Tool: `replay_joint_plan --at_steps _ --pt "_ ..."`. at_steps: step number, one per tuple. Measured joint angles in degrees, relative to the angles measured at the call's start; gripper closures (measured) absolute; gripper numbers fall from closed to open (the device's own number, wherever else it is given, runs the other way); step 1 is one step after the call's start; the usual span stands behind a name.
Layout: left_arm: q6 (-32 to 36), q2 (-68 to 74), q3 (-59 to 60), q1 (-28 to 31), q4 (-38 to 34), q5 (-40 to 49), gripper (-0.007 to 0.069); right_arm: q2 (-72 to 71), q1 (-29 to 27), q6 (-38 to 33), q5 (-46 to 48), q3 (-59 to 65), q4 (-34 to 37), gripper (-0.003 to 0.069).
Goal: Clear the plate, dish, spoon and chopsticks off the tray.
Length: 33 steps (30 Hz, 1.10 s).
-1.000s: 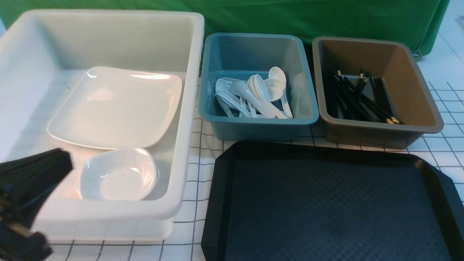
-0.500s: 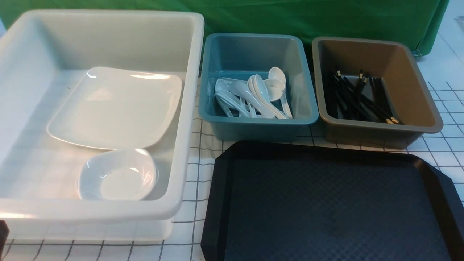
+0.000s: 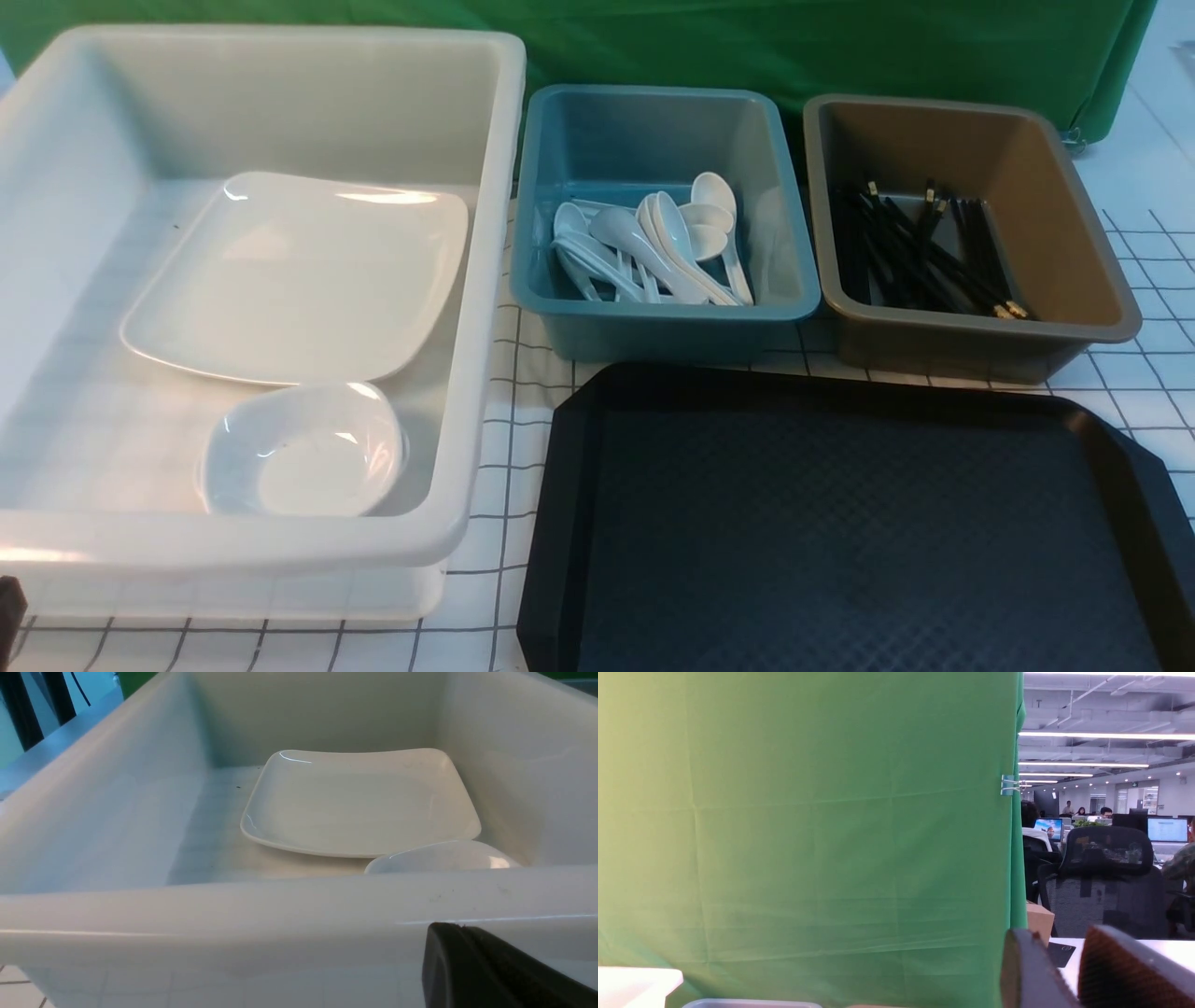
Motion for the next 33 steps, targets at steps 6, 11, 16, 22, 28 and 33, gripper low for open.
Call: replay_joint_plan --at_steps 6,11,16,22,28,33 --pt "0.0 0.0 0.0 -1.0 0.0 0.0 0.0625 0.0 0.0 0.2 0.0 0.0 0.0 0.0457" --pt "0.2 0.0 0.0 -1.0 0.0 0.0 0.0625 0.0 0.0 0.2 0.0 0.0 0.0 0.0449" --pt "0.1 0.0 0.0 -1.0 0.0 0.0 0.0624 0.0 0.0 0.2 0.0 0.0 0.0 0.0442" --pt "0.1 0.0 0.0 -1.0 0.0 0.0 0.0624 0.0 0.0 0.2 0.0 0.0 0.0 0.0426" --pt "0.1 0.0 0.0 -1.0 0.0 0.0 0.0624 0.0 0.0 0.2 0.0 0.0 0.0 0.0421" --pt "0.0 0.0 0.0 -1.0 0.0 0.0 0.0624 0.0 0.0 -1.9 0.1 0.2 0.0 0.0420"
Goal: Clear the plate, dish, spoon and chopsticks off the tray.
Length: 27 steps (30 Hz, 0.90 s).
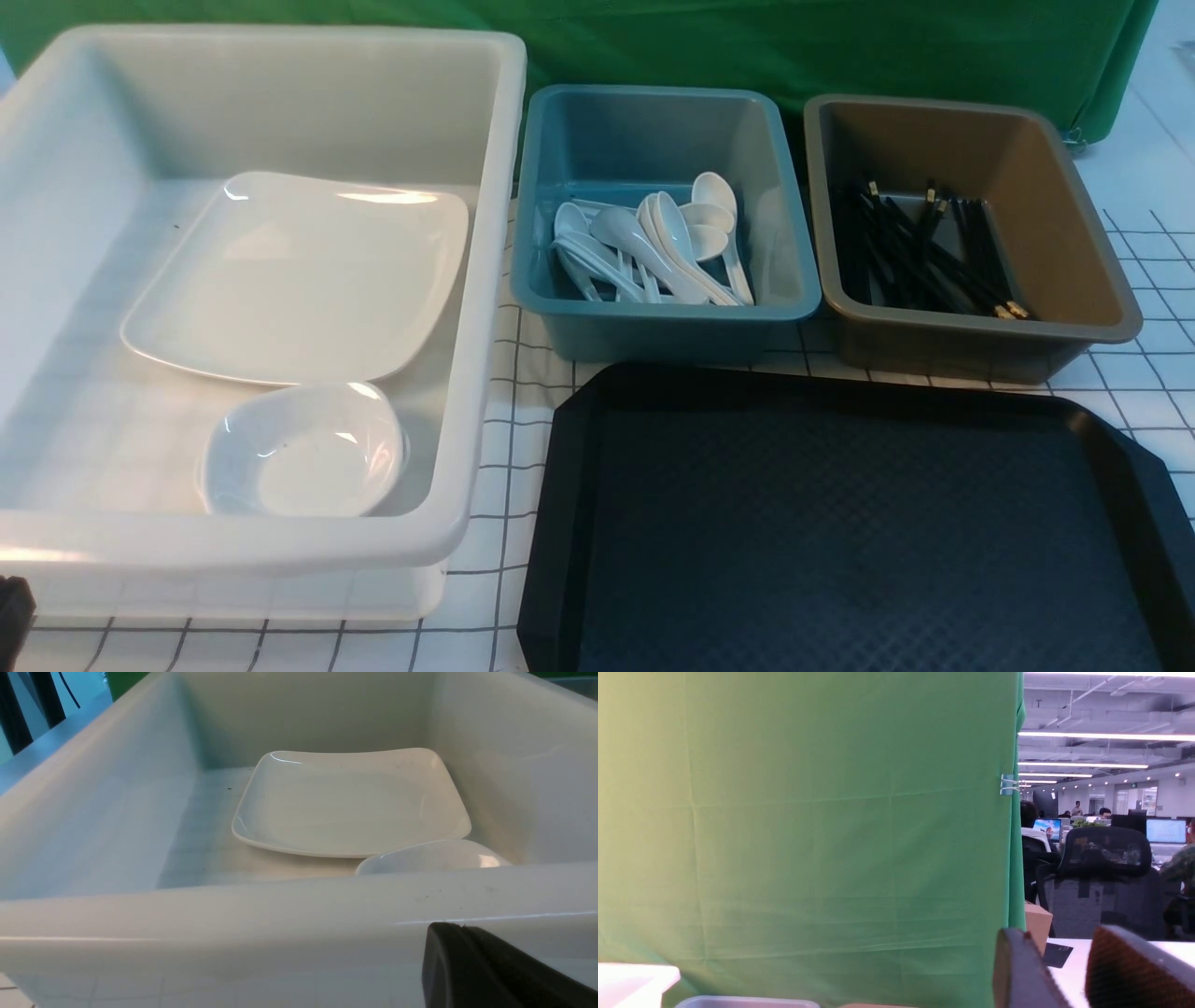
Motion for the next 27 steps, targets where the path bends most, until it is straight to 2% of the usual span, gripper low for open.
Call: replay_joint_plan --at_steps 5,7,16,19,27 --pt "0.0 0.0 0.0 0.0 0.0 0.0 0.0624 0.1 0.0 -6.8 -0.1 4.0 0.0 0.0420" --pt "0.1 0.0 0.0 0.0 0.0 0.0 0.0624 -0.3 0.0 -9.2 0.1 9.2 0.0 0.0420" --pt "0.1 0.0 0.0 0.0 0.0 0.0 0.0624 -7.5 -0.6 -9.3 2.1 26.1 0.0 0.0420" --pt "0.1 0.0 0.0 0.0 0.0 -0.1 0.0624 -7.9 -0.8 -8.9 8.7 26.9 0.0 0.0420" --pt "0.2 0.0 0.0 0.0 0.0 -0.3 0.0622 -7.9 0.6 -7.2 9.6 27.0 0.1 0.0419"
